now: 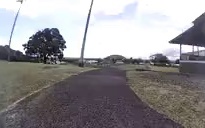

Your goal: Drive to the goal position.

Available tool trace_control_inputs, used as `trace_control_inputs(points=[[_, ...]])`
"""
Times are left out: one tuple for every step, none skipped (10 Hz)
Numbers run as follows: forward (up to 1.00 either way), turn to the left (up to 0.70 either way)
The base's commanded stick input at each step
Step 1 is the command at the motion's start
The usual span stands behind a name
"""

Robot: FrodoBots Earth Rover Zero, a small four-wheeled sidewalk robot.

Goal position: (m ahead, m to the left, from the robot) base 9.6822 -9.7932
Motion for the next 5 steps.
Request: trace_control_inputs(points=[[0.7,0.04],[0.7,0.04],[0.7,0.04],[0.7,0.04],[0.7,0.04]])
